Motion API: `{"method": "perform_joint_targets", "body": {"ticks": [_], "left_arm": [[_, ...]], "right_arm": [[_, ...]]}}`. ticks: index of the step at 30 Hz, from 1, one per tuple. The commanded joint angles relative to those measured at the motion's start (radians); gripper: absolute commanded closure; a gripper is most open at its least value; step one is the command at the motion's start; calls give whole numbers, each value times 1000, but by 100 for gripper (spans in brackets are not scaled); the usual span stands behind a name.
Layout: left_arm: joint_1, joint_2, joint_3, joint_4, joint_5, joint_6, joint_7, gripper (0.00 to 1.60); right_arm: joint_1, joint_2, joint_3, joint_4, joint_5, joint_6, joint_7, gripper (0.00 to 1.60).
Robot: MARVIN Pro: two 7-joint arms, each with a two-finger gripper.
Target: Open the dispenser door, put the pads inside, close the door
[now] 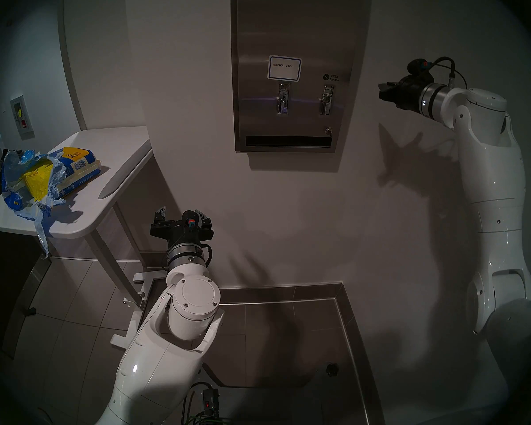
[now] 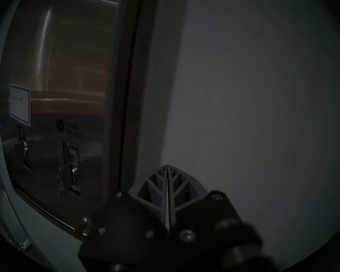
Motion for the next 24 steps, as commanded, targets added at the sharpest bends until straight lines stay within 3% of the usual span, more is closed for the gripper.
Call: {"method": "perform_joint_targets", "body": {"ticks": [1, 14, 24], "left_arm": [[-26, -2, -3, -29, 3, -12, 1, 0], [-26, -2, -2, -29, 2, -13, 1, 0], [-26, -2, -2, -29, 2, -13, 1, 0]], "right_arm": [[-118, 23, 75, -76, -1, -4, -29, 160], [-274, -11, 170, -121, 20, -3, -62, 160], [-349, -36, 185, -116, 29, -46, -64, 160]]}}
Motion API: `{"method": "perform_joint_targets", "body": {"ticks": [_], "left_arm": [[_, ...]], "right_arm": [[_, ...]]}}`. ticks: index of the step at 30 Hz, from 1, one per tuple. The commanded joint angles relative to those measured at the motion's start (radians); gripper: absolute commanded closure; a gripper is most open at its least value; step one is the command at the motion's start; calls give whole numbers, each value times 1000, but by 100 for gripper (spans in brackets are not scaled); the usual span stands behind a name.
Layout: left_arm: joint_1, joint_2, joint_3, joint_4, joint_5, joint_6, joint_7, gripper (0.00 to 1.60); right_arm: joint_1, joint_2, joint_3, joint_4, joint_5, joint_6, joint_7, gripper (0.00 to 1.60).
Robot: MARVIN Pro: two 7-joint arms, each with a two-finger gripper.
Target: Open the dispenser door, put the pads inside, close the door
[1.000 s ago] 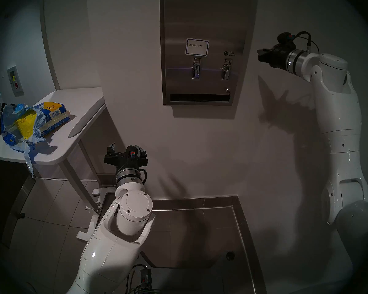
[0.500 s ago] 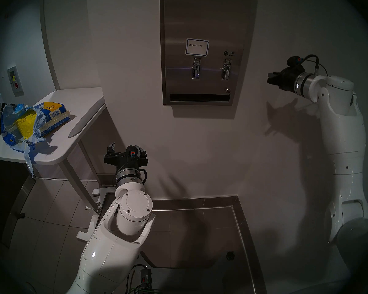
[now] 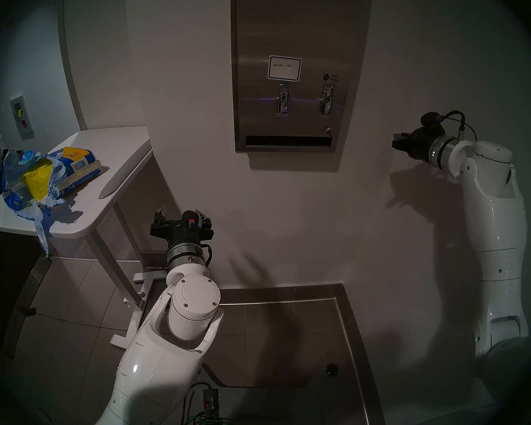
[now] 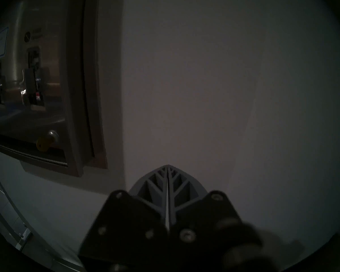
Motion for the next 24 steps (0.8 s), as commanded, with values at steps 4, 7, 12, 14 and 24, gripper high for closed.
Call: {"method": "perform_joint_targets", "body": {"ticks": [4, 7, 12, 14, 24], "left_arm": [[-26, -2, -3, -29, 2, -13, 1, 0], [-26, -2, -3, -29, 2, -13, 1, 0], [-26, -2, -2, -29, 2, -13, 1, 0], [-26, -2, -2, -29, 2, -13, 1, 0], [-26, -2, -2, -29, 2, -12, 1, 0]], "right_arm": [[-49, -14, 29, -29, 8, -49, 5, 160], [-58, -19, 24, -22, 13, -58, 12, 160], [-55, -19, 7, -9, 12, -71, 18, 160], [-53, -9, -4, -3, 2, -79, 23, 160], [-44, -20, -10, 11, -15, -89, 14, 160]]}}
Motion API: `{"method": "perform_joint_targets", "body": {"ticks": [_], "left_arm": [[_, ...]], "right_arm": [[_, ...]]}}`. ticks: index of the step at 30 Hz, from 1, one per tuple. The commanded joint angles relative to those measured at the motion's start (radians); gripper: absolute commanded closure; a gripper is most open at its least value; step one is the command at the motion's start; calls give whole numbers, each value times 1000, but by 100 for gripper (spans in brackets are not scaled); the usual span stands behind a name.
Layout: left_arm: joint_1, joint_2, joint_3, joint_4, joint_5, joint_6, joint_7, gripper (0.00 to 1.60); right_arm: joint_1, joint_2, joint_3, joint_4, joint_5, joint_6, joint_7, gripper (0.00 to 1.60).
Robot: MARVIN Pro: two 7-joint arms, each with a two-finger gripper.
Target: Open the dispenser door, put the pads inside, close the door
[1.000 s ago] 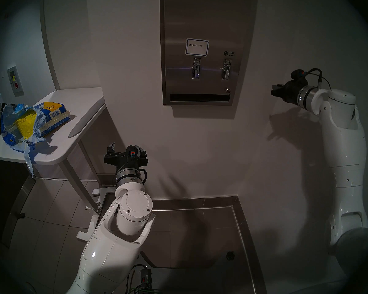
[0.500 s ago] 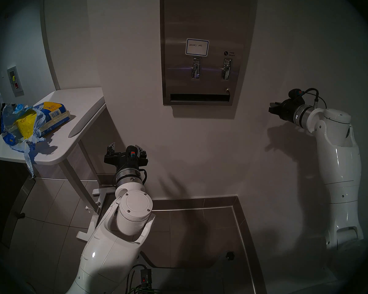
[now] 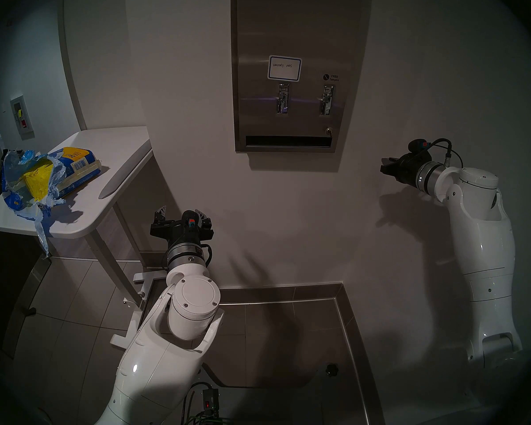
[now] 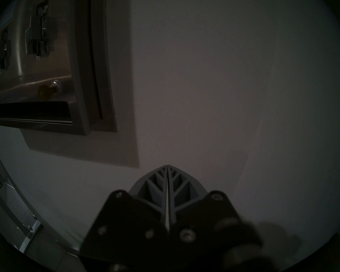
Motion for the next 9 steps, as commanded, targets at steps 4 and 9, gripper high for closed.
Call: {"method": "perform_joint_targets", "body": {"ticks": [4, 9], "left_arm": [[-25, -3, -2, -29, 2, -12, 1, 0], [-25, -3, -2, -29, 2, -12, 1, 0]], "right_arm": [[35, 7, 8, -17, -11, -27, -5, 160], [35, 6, 8, -17, -13, -28, -4, 160]]}}
